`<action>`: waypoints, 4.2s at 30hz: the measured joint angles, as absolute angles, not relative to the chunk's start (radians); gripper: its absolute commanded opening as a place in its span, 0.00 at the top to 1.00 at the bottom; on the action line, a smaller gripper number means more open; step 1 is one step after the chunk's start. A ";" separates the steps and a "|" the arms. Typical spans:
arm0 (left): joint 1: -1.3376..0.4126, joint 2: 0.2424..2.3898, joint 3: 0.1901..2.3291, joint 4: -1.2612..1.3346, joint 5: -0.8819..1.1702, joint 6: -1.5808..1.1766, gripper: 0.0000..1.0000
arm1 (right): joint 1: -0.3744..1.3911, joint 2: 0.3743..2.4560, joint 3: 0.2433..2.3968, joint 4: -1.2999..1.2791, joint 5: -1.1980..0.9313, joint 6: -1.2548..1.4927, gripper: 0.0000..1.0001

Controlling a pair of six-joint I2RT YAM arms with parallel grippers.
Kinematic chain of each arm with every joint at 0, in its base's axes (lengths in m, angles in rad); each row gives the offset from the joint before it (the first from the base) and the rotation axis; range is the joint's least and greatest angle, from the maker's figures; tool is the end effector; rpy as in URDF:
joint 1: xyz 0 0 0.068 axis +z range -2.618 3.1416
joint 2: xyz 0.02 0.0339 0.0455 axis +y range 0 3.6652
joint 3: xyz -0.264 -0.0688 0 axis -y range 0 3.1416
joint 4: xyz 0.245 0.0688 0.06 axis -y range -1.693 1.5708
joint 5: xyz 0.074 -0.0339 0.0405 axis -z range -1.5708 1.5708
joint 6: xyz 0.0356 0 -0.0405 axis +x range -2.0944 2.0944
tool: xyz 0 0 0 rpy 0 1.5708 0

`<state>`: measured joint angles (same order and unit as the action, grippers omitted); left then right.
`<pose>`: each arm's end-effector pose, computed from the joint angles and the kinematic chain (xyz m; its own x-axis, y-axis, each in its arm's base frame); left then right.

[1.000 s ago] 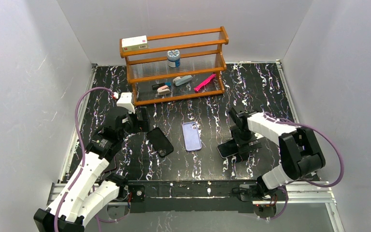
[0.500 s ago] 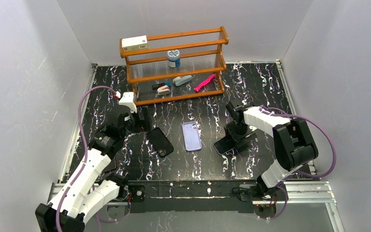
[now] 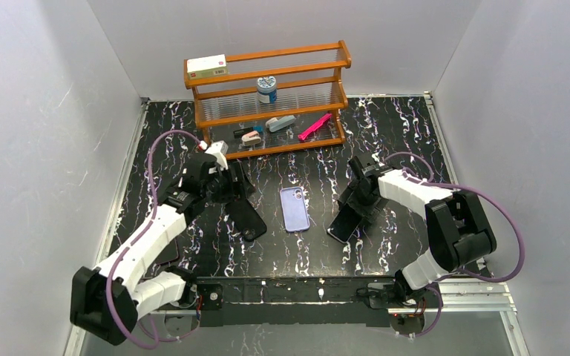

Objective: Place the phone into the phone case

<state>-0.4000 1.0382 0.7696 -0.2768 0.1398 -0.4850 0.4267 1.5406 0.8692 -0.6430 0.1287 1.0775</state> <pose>0.2113 -0.0947 0.2771 -0.6536 -0.2249 -0.7226 0.2155 0.8600 -0.4625 0.2467 0.1071 0.1662 -0.7524 0.6175 -0.2294 0.5953 0.7865 0.1646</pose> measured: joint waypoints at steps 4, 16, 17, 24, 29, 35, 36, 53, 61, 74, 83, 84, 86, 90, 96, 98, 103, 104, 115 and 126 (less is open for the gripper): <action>-0.413 1.106 0.754 -0.231 0.207 -0.542 0.33 | 0.429 1.536 0.868 -0.577 0.109 0.967 0.51; -0.469 1.163 0.715 -0.127 0.287 -0.619 0.35 | 0.478 1.510 0.870 -0.487 0.069 0.794 0.62; -0.469 1.166 0.713 -0.124 0.291 -0.621 0.35 | 0.487 1.510 0.873 -0.484 0.068 0.789 0.62; -0.472 1.169 0.702 -0.113 0.299 -0.619 0.35 | 0.591 1.510 0.907 -0.444 0.041 0.770 0.65; -0.472 1.136 0.699 -0.136 0.285 -0.603 0.35 | 0.664 1.522 0.970 -0.441 0.057 0.757 0.68; -0.472 1.097 0.699 -0.162 0.256 -0.582 0.34 | 0.702 1.535 1.018 -0.418 0.065 0.750 0.68; -0.472 1.091 0.699 -0.167 0.249 -0.578 0.34 | 0.706 1.538 1.021 -0.411 0.060 0.749 0.68; -0.472 1.082 0.699 -0.197 0.225 -0.565 0.34 | 0.722 1.670 1.025 -0.135 -0.105 0.668 0.69; -0.472 1.082 0.699 -0.202 0.221 -0.561 0.34 | 0.767 1.702 1.025 -0.132 -0.076 0.629 0.67; -0.472 1.094 0.699 -0.202 0.221 -0.566 0.34 | 0.793 1.692 1.004 -0.124 0.041 0.652 0.53; -0.472 1.094 0.699 -0.202 0.221 -0.577 0.34 | 0.793 1.692 1.003 -0.130 0.053 0.656 0.25; -0.472 1.094 0.699 -0.202 0.221 -0.580 0.34 | 0.793 1.692 1.004 -0.132 0.052 0.656 0.24; -0.472 1.095 0.699 -0.202 0.222 -0.585 0.34 | 0.793 1.687 1.004 -0.141 0.049 0.655 0.20; -0.472 1.100 0.704 -0.201 0.226 -0.594 0.34 | 0.793 1.670 1.004 -0.183 0.038 0.651 0.15; -0.472 1.121 0.719 -0.201 0.241 -0.606 0.35 | 0.793 1.647 1.004 -0.213 -0.006 0.648 0.09; -0.472 1.121 0.722 -0.201 0.247 -0.610 0.35 | 0.793 1.638 1.004 -0.213 -0.019 0.647 0.09; -0.474 1.134 0.737 -0.199 0.253 -0.627 0.39 | 0.788 1.616 1.003 -0.215 -0.036 0.643 0.13; -0.476 1.142 0.741 -0.195 0.255 -0.631 0.41 | 0.785 1.609 1.002 -0.215 -0.038 0.642 0.14; -0.573 1.320 0.785 -0.133 0.262 -0.689 0.49 | 0.576 1.514 0.828 -0.133 -0.202 0.642 0.47; -0.623 1.515 0.817 -0.024 0.271 -0.723 0.58 | 0.535 1.541 0.754 0.015 -0.340 0.706 0.55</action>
